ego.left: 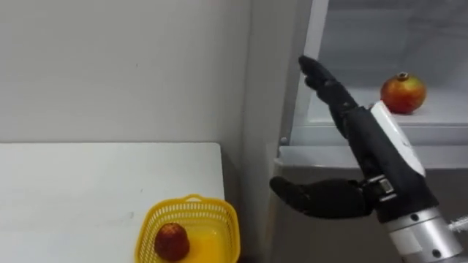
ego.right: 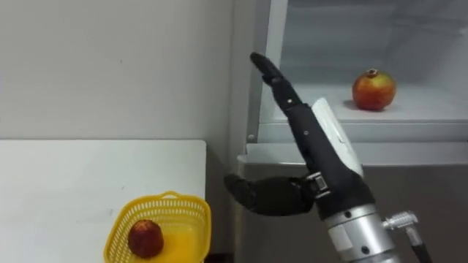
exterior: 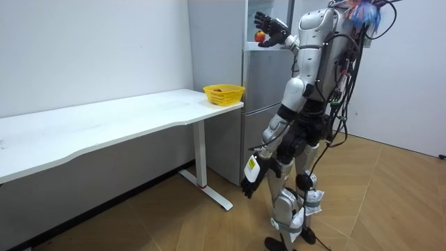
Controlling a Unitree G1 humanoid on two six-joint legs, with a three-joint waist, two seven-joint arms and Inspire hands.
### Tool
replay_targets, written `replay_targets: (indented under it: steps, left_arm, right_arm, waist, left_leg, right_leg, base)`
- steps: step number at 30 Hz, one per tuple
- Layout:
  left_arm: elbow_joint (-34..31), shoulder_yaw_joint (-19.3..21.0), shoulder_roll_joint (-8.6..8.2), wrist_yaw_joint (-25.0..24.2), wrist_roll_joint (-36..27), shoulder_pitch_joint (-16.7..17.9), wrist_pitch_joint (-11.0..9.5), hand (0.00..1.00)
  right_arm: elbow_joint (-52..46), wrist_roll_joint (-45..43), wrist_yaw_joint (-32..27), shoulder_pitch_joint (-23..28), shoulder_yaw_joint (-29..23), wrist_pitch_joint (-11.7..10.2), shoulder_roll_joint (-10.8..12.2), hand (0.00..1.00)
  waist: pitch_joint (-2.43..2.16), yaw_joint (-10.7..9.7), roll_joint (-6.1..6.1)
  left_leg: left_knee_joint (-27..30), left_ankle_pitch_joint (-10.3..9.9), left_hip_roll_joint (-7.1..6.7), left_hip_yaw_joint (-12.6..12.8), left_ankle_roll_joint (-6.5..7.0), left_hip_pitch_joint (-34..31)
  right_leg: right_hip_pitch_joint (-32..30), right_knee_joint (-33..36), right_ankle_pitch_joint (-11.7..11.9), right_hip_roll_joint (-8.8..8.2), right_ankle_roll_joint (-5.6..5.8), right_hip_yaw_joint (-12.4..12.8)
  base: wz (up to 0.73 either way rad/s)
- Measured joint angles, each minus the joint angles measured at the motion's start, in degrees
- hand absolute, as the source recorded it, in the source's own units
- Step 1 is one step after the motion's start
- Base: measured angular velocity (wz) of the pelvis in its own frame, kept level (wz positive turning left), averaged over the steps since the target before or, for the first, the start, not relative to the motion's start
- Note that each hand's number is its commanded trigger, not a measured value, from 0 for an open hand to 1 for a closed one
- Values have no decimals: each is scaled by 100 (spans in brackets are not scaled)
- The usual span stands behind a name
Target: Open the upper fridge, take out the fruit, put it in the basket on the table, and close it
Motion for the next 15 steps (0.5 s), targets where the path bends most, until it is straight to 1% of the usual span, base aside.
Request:
replay_targets:
  steps: [2, 3, 4, 5, 6, 8, 11, 12, 13, 15]
  left_arm:
    - [13, 36, -2, 141, -12, 91, -43, 0]
    - [22, 35, -6, 169, -21, 117, -52, 0]
    - [64, 39, -8, 195, -64, 154, -79, 0]
    - [158, 46, -12, 208, -59, 164, -94, 0]
    - [181, 64, -13, 213, -59, 176, -94, 0]
    - [188, 169, -15, 219, -51, 243, -90, 0]
    - [186, 235, -16, 216, -56, 280, -90, 0]
    - [184, 255, -16, 215, -56, 282, -91, 0]
    - [178, 300, -16, 214, -56, 283, -91, 0]
    - [172, 332, -9, 218, -49, 282, -90, 0]
  right_arm:
    - [-10, 89, -291, 94, -179, -49, -1, 0]
    - [-10, 113, -375, 120, -227, -69, -1, 0]
    - [-7, 126, -529, 150, -354, -85, 1, 0]
    - [-7, 123, -673, 149, -520, -107, -1, 0]
    - [-7, 122, -759, 148, -610, -123, -2, 0]
    - [16, 198, -1074, 148, -983, -200, -22, 0]
    - [73, 393, -1369, 148, -1325, -229, -66, 0]
    - [84, 446, -1405, 148, -1375, -229, -72, 0]
    - [124, 558, -1506, 148, -1430, -233, -105, 0]
    - [283, 804, -1594, 143, -1503, -266, -145, 0]
  waist:
    - [-2, -95, -3]
    - [-6, -106, -12]
    - [11, -190, -10]
    - [13, -224, -8]
    - [14, -233, -9]
    - [25, -250, -36]
    - [28, -253, -68]
    - [31, -253, -75]
    - [52, -270, -114]
    - [60, -275, -142]
  left_leg:
    - [-14, 1, 6, 18, -2, 8]
    - [-27, 1, 6, 21, -3, 21]
    - [-34, 1, 6, 23, -5, 49]
    - [-50, 0, 2, 25, -6, 60]
    - [-66, 0, 2, 25, -6, 61]
    - [-128, 1, 0, 30, -9, 77]
    - [-126, 3, -2, 28, -12, 85]
    - [-124, 4, -3, 28, -14, 87]
    - [-127, 5, -5, 21, -15, 87]
    - [-130, 5, -5, 16, -15, 91]
  right_leg:
    - [7, -3, 2, 8, -3, 6]
    - [18, -3, 2, 9, -3, 6]
    - [57, -11, 2, 11, -3, 2]
    - [62, -12, -1, 10, 1, 2]
    - [62, -14, -2, 10, 1, 2]
    - [60, -27, -6, 15, 2, 3]
    - [59, -49, -6, 17, 2, 2]
    - [59, -53, -6, 17, 2, 2]
    - [69, -100, -6, 19, 2, -3]
    - [75, -114, -5, 20, 3, -14]
  base:
    - [-2]
    - [0]
    - [0]
    - [0]
    - [0]
    - [0]
    - [0]
    - [0]
    - [0]
    - [0]
